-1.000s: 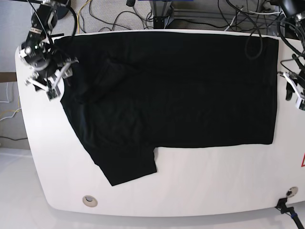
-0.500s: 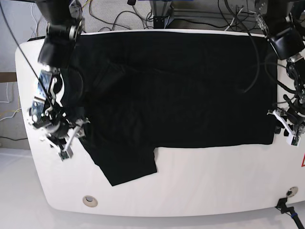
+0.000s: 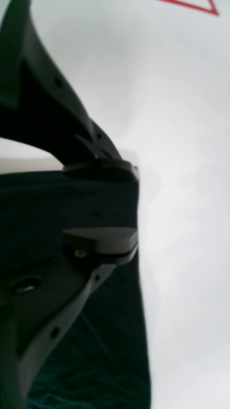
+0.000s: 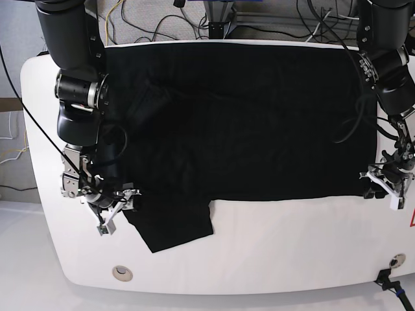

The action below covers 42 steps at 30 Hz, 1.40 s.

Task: Fold the T-shirt properly
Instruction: 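Release the shoulders and grasp the shirt's side edges midway with both grippers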

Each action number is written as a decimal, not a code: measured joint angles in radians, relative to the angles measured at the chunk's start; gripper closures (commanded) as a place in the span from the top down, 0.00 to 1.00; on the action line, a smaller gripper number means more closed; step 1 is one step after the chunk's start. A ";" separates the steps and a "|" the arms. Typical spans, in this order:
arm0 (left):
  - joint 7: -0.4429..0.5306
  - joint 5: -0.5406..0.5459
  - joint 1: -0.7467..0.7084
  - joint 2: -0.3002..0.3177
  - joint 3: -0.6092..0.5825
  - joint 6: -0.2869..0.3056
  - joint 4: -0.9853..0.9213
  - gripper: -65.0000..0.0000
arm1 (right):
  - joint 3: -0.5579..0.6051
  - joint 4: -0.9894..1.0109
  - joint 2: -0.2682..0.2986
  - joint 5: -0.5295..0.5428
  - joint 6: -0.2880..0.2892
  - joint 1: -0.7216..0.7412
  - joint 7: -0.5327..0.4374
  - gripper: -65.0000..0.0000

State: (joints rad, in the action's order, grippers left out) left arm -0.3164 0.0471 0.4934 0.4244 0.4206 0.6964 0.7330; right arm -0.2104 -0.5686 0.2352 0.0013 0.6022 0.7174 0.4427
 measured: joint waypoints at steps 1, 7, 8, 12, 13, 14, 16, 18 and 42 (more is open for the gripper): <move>0.005 -0.004 0.006 0.001 -0.010 0.001 -0.022 0.34 | 0.000 0.015 -0.006 -0.004 -0.002 0.000 -0.028 0.57; 0.083 -0.027 0.002 0.039 -0.011 -0.080 -0.163 0.34 | 0.000 0.034 -0.025 -0.051 -0.009 -0.002 -0.050 0.57; 0.106 -0.024 0.004 0.053 -0.011 -0.085 -0.192 0.34 | 0.000 0.034 -0.024 -0.050 -0.011 -0.005 -0.051 0.57; 0.156 -0.024 0.010 0.074 -0.011 -0.119 -0.275 0.34 | -0.001 0.035 -0.021 -0.051 -0.010 -0.034 -0.052 0.57; 0.153 -0.024 0.015 0.073 -0.024 -0.120 -0.291 0.34 | -0.001 0.035 -0.023 -0.054 -0.008 -0.040 -0.050 0.57; 0.153 -0.029 0.025 0.070 -0.041 -0.120 -0.311 0.34 | -0.001 0.034 -0.025 -0.053 -0.006 -0.045 -0.051 0.57; 0.155 -0.026 0.043 0.061 -0.066 -0.115 -0.330 0.34 | -0.001 0.033 -0.024 -0.050 -0.007 -0.045 -0.057 0.57; 0.161 -0.024 0.045 0.058 -0.075 -0.109 -0.330 0.34 | -0.001 0.033 -0.024 -0.050 -0.007 -0.046 -0.057 0.57; 0.179 -0.010 0.044 0.003 -0.074 -0.109 -0.328 0.21 | -0.002 0.048 -0.027 -0.062 -0.015 -0.012 -0.150 0.58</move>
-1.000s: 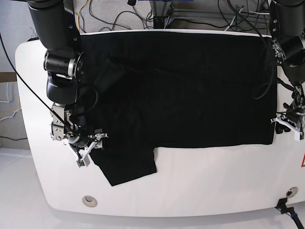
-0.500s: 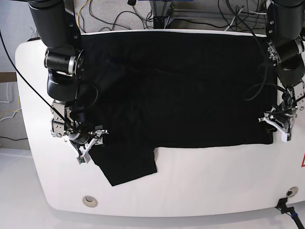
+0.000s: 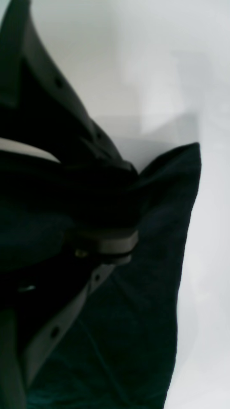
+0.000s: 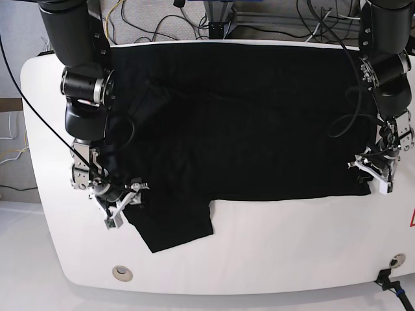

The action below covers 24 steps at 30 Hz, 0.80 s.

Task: Fold the T-shirt properly
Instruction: 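Release the shoulders and grasp the shirt's side edges midway with both grippers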

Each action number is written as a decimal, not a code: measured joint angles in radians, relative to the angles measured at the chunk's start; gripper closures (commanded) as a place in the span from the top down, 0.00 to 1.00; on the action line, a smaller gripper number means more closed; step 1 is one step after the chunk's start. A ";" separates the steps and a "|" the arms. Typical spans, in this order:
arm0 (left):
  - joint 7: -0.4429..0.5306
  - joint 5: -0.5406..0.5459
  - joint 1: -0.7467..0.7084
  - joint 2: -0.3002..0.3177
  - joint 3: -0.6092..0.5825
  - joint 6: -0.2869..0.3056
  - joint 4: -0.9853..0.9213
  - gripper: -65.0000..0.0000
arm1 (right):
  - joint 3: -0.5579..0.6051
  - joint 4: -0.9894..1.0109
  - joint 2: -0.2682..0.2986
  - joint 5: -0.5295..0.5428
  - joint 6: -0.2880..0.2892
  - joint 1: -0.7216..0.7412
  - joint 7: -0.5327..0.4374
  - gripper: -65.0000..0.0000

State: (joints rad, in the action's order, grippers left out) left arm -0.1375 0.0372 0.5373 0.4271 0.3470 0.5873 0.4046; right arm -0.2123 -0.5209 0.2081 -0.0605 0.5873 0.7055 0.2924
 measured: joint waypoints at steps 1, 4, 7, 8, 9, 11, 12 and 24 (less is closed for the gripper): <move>0.000 0.000 -0.001 0.000 0.000 0.000 0.000 0.11 | 0.000 0.020 -0.003 0.005 -0.016 0.023 -0.021 0.58; 0.000 0.004 -0.006 0.000 0.002 0.000 0.000 0.00 | 0.001 0.092 -0.011 0.004 -0.092 0.084 -0.071 0.58; 0.000 0.004 -0.005 0.000 0.002 0.001 0.000 0.00 | 0.001 0.145 -0.011 -0.054 -0.121 0.120 -0.100 0.58; 0.000 0.003 -0.005 0.000 0.002 0.001 0.000 0.00 | 0.001 0.151 -0.011 -0.073 -0.144 0.122 -0.098 0.58; 0.000 0.004 -0.006 0.000 0.002 0.001 0.000 0.00 | 0.001 0.152 -0.010 -0.083 -0.154 0.122 -0.098 0.58; -0.001 0.003 -0.005 0.000 0.002 0.001 0.000 0.00 | -0.001 0.152 -0.008 -0.113 -0.173 0.122 -0.098 0.58; 0.000 0.003 -0.006 -0.001 0.002 0.003 0.000 0.00 | -0.001 0.155 -0.005 -0.117 -0.190 0.121 -0.098 0.58; -0.020 -0.008 -0.045 -0.003 0.001 0.003 0.074 0.00 | -0.043 0.149 0.051 -0.104 -0.203 0.011 -0.117 0.58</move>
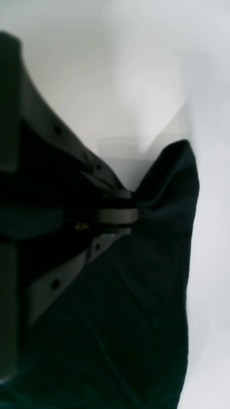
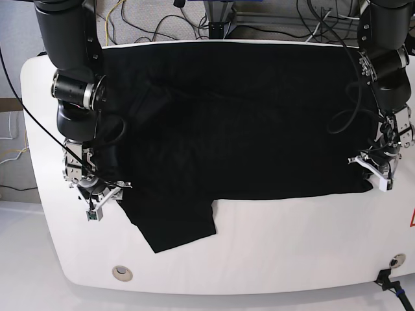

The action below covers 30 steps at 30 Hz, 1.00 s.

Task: Fold the T-shirt properly
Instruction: 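Release the shoulders and grasp the shirt's side edges midway with both grippers, then lift the side edges and fold the hem half over onto the shoulder half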

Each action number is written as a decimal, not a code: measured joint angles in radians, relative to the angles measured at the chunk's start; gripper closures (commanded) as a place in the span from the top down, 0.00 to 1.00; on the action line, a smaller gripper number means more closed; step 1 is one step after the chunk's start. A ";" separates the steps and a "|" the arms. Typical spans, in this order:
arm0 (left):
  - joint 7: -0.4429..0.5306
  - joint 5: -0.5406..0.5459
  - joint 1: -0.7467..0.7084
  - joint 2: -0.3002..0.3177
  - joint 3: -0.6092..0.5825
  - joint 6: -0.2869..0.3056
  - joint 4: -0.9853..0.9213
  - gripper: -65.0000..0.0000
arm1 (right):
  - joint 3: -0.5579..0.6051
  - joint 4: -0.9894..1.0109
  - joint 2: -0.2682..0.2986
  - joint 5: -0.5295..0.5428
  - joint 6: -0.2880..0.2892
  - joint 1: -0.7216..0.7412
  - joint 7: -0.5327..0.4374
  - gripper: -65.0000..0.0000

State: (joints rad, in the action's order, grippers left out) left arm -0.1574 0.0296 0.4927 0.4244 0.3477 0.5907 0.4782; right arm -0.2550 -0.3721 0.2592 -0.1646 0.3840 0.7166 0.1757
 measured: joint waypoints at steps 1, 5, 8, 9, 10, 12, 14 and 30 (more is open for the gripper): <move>0.001 0.000 -0.003 0.000 0.000 0.000 0.002 0.00 | -0.023 0.000 -0.005 0.005 0.003 0.000 -0.002 0.58; 0.013 0.007 -0.013 0.002 0.000 0.001 0.004 0.00 | -0.040 0.000 -0.036 0.011 0.001 0.004 -0.008 0.58; 0.013 0.008 -0.013 0.001 0.000 0.000 0.005 0.00 | -0.040 0.000 -0.073 0.010 0.001 0.023 0.011 0.58; 0.013 0.007 -0.013 0.001 0.000 0.001 0.005 0.00 | -0.040 -0.003 -0.083 0.011 0.009 0.025 0.010 0.58; 0.013 0.008 -0.013 0.002 0.000 0.000 0.005 0.00 | -0.040 -0.005 -0.090 0.010 0.013 0.025 0.008 0.58; 0.012 0.007 -0.013 0.003 0.000 0.000 0.005 0.00 | -0.040 -0.006 -0.099 0.010 0.005 0.024 0.010 0.57; 0.013 0.006 -0.013 0.003 0.000 0.000 0.005 0.00 | -0.040 -0.006 -0.099 0.010 0.008 0.023 0.011 0.57; -0.010 -0.004 -0.019 0.000 0.002 0.011 0.043 0.00 | -0.040 -0.002 -0.100 0.003 0.008 0.018 -0.034 0.00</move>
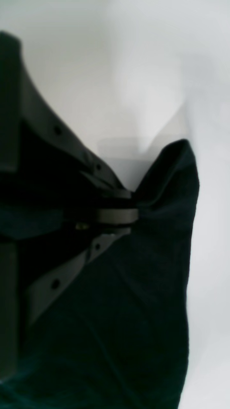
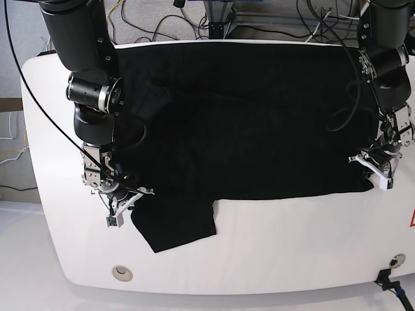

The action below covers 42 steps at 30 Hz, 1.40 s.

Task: Fold the T-shirt properly
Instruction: 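Lift the side edges and fold the hem half over onto the shoulder half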

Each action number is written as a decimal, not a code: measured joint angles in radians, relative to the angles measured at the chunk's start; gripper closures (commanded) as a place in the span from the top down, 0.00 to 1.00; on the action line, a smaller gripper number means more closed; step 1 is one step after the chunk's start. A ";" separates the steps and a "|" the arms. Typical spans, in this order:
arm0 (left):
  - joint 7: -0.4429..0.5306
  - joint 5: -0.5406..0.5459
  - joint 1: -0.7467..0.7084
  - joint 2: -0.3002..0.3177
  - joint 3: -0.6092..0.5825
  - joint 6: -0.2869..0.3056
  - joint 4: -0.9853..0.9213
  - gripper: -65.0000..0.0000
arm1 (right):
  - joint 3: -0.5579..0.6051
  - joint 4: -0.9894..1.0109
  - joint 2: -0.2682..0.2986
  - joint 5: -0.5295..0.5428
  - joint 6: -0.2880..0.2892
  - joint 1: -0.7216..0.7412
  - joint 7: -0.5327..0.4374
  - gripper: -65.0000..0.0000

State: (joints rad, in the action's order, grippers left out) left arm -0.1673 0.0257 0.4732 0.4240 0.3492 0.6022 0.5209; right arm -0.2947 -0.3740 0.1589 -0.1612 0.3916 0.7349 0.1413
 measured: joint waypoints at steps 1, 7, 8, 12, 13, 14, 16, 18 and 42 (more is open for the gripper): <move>0.001 0.005 -0.011 0.001 0.000 0.026 0.031 0.00 | 0.000 0.000 0.000 0.000 0.000 0.000 0.000 0.00; 0.003 0.140 -0.122 0.001 0.000 0.069 0.249 0.00 | 0.002 -0.163 0.000 0.003 0.001 -0.027 0.107 0.00; 0.003 0.141 -0.142 0.001 0.000 0.071 0.274 0.00 | 0.002 -0.211 -0.001 0.006 0.002 -0.047 0.125 0.00; 0.002 0.140 -0.185 0.000 -0.001 0.071 0.335 0.00 | 0.002 -0.425 -0.007 0.005 0.007 -0.146 0.273 0.00; 0.004 0.143 -0.197 0.000 -0.001 0.072 0.354 0.00 | 0.002 -0.473 -0.007 0.007 0.018 -0.170 0.309 0.00; 0.003 0.143 -0.210 0.001 -0.001 0.072 0.372 0.00 | 0.001 -0.524 -0.009 0.005 0.034 -0.187 0.342 0.00; 0.003 0.141 -0.247 0.001 -0.001 0.072 0.416 0.00 | 0.002 -0.626 -0.007 0.003 0.094 -0.220 0.427 0.00; 0.002 0.140 -0.285 0.001 -0.002 0.072 0.462 0.00 | 0.003 -0.737 -0.010 0.007 0.123 -0.259 0.493 0.00; -0.084 0.140 -0.609 0.042 0.054 0.094 0.750 0.46 | 0.024 -1.490 -0.039 0.009 0.262 -0.784 0.927 0.15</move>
State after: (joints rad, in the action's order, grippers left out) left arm -0.2508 0.1658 -0.1356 0.4660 0.4034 0.6960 1.2709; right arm -0.2710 -1.8645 0.1204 -0.1524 0.6540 -0.0494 1.0679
